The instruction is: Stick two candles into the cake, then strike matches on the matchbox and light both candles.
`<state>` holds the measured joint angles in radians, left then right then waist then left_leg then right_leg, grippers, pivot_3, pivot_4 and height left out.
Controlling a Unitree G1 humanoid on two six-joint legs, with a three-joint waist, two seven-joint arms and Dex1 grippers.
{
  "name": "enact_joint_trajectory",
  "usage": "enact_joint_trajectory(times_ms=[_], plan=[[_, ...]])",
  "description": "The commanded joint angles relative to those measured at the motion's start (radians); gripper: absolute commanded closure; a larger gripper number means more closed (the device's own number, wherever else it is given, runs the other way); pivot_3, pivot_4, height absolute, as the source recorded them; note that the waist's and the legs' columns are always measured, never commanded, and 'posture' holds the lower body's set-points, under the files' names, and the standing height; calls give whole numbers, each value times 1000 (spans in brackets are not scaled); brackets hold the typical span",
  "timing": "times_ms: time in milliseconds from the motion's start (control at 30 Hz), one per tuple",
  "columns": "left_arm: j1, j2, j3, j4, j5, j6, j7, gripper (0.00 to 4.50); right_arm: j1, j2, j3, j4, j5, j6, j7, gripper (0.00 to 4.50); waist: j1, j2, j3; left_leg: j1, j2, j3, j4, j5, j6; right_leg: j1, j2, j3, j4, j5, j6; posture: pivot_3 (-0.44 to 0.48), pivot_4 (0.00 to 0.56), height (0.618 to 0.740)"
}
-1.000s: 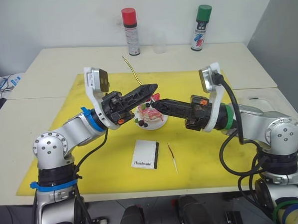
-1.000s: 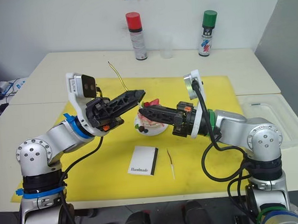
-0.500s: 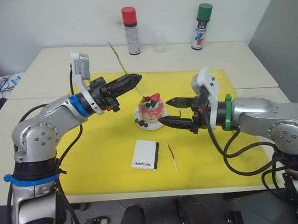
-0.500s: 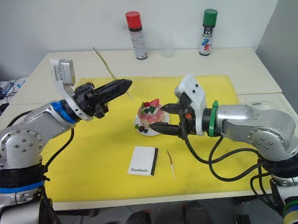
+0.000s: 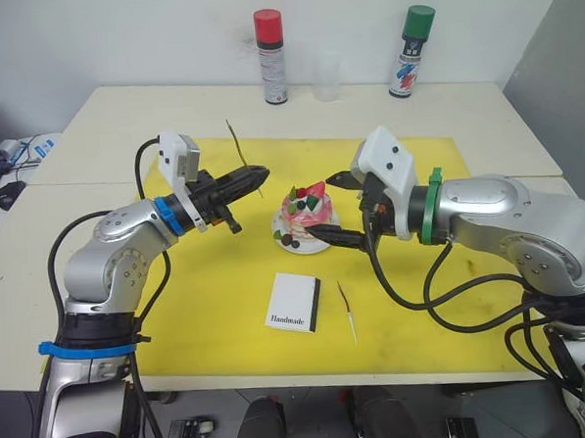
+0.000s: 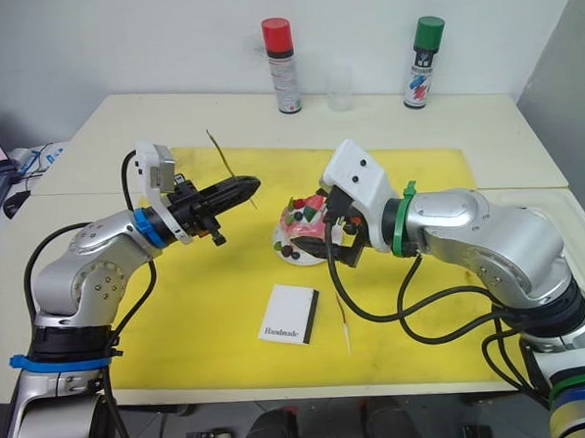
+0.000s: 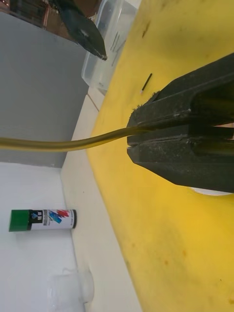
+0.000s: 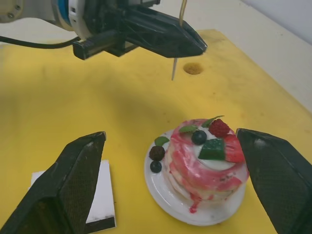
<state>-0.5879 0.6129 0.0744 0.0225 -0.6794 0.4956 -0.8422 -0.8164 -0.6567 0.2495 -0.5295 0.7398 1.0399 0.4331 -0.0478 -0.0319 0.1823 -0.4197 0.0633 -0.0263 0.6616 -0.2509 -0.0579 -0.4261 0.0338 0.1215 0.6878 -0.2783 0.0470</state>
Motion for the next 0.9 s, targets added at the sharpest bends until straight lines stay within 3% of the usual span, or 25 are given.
enact_joint_trajectory(times_ms=[33, 533, 900], plan=[[-33, -19, 0, 11, 35, -38, -29, 4500, 0, 12, -22, -38, -25, 17, -3, 13, 0, 0, 0, 0, 0, 0, 0, 0, 0, 0, 0, 0, 0, 1, -2, 0, 150, 704], [-80, -97, -39, 130, 184, -156, -107, 4500, 22, 52, -45, -76, -62, 76, 0, 13, 0, 0, 0, 0, 0, -1, 0, 0, 0, 0, 0, -1, 1, 2, -4, 0, 150, 704], [-105, -126, -29, 176, 206, -163, -122, 4500, 33, 73, -54, -101, -61, 108, 2, 13, -1, 0, 0, 0, 0, -1, 1, 0, 0, 0, 0, -1, 2, 2, -4, 0, 150, 704]])
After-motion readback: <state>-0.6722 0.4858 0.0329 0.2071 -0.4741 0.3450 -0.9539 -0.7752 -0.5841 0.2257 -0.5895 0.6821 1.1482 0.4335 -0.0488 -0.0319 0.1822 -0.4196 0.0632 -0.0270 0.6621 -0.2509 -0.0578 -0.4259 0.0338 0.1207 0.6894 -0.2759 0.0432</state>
